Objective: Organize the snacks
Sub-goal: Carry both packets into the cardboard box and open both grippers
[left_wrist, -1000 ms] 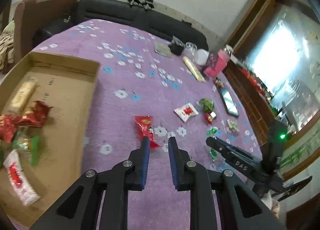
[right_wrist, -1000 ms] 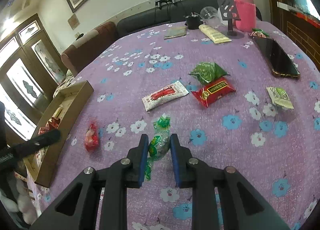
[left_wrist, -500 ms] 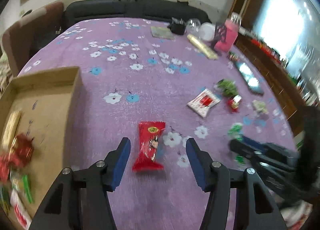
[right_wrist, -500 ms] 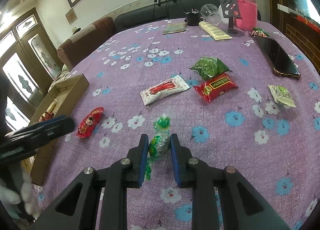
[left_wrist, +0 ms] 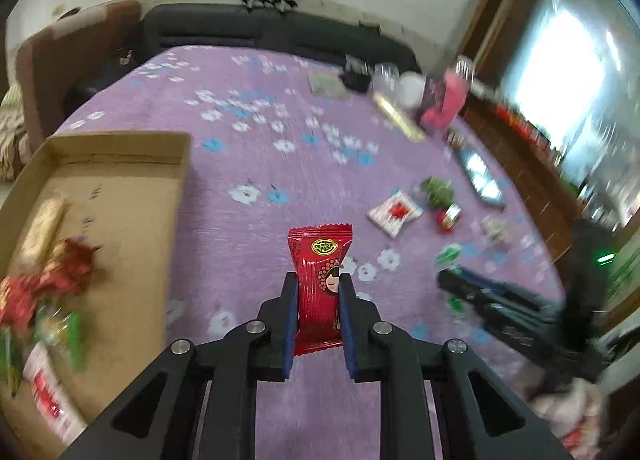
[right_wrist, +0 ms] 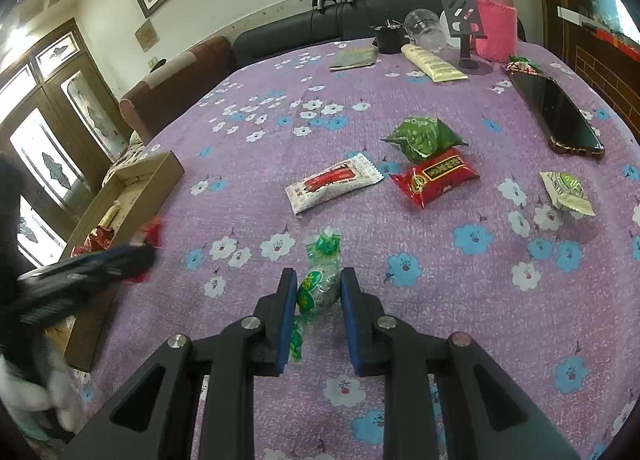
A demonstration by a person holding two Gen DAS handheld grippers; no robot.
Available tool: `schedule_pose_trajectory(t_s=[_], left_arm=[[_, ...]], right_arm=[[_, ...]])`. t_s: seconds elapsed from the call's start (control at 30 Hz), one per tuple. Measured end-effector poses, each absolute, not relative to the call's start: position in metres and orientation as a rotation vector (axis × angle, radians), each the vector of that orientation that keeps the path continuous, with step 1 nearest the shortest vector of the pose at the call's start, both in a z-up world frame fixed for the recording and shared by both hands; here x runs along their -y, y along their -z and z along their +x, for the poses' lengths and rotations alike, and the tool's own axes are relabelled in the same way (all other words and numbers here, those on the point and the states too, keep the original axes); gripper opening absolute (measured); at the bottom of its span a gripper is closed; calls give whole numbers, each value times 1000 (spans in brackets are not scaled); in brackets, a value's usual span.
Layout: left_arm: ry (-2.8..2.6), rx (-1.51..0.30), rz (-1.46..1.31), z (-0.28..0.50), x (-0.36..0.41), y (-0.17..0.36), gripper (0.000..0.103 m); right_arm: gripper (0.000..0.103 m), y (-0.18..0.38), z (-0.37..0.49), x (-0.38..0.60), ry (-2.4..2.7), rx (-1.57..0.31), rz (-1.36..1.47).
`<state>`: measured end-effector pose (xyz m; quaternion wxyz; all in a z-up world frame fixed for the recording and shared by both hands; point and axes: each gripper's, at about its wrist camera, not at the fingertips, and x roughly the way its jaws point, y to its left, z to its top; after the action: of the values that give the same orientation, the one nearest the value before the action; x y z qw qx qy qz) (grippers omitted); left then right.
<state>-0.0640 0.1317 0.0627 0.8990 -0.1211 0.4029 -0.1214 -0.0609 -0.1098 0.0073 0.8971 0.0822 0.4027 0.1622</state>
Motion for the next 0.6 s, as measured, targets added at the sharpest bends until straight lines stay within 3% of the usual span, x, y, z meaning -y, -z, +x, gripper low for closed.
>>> schedule_pose_trajectory(t_s=[0.27, 0.6], left_arm=[[155, -740, -345, -119, -204, -84, 19], [71, -739, -430, -135, -254, -63, 19]], right_arm=[[21, -22, -72, 89, -433, -829, 193], [22, -60, -89, -21, -676, -812, 100]])
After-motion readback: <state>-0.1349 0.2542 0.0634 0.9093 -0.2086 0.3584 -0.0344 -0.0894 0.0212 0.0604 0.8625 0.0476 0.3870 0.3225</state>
